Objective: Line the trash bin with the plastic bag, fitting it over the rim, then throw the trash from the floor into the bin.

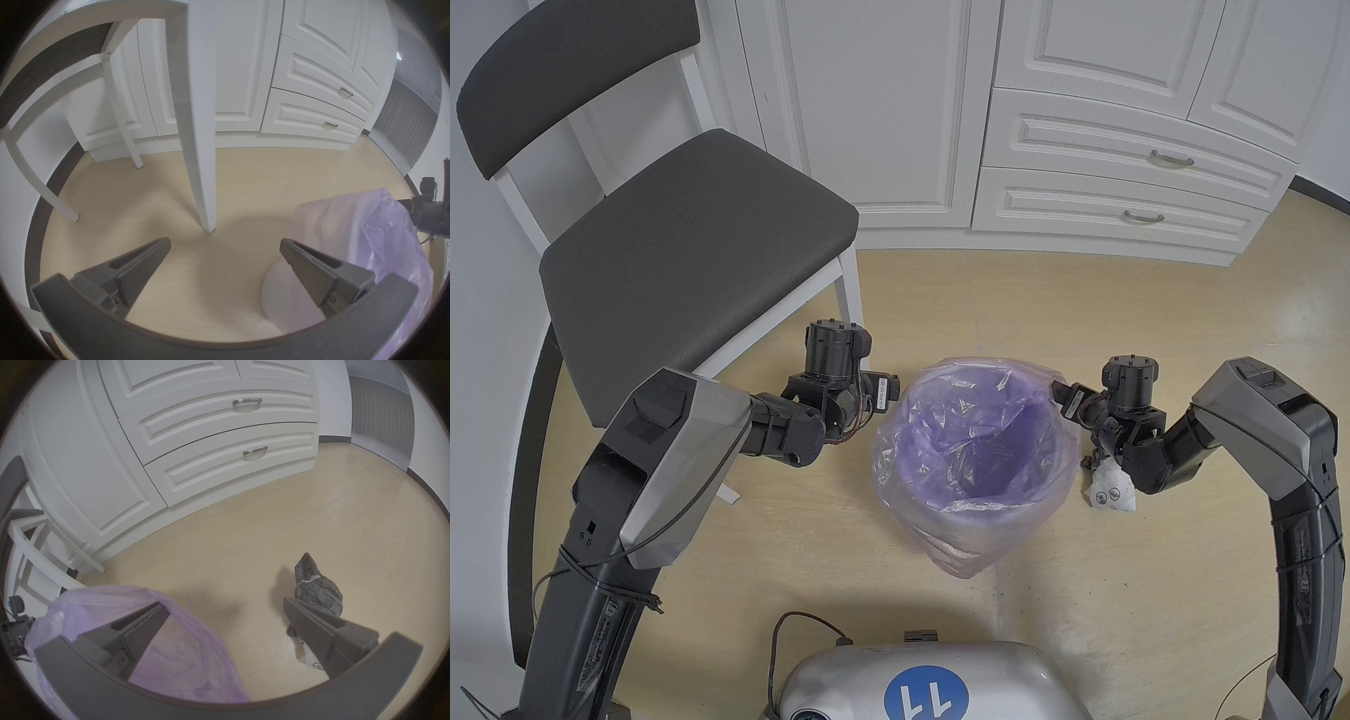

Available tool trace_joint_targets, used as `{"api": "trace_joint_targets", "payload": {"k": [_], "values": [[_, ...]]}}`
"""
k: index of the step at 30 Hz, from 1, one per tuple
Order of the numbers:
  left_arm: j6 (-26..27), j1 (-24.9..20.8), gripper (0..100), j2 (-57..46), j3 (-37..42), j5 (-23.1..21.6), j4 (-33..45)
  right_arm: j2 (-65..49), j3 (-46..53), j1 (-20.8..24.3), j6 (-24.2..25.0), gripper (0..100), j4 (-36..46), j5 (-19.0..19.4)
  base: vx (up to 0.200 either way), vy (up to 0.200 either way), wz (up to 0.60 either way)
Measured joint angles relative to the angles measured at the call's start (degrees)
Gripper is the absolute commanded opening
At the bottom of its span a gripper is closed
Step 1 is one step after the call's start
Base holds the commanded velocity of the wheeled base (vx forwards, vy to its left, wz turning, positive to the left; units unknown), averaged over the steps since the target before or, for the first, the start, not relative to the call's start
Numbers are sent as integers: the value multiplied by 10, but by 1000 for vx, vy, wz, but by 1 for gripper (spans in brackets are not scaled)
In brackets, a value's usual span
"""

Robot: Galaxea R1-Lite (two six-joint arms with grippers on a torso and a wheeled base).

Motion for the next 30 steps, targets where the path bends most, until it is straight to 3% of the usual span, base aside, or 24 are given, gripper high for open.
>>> {"api": "trace_joint_targets", "payload": {"k": [9, 30], "values": [[-2, 3, 100, -54, 37, 3, 0, -78, 67, 6, -19, 100, 25, 6, 0, 0, 0], [-23, -43, 100, -256, 332, 38, -95, -242, 220, 3, -123, 100, 51, 41, 0, 0, 0]]}}
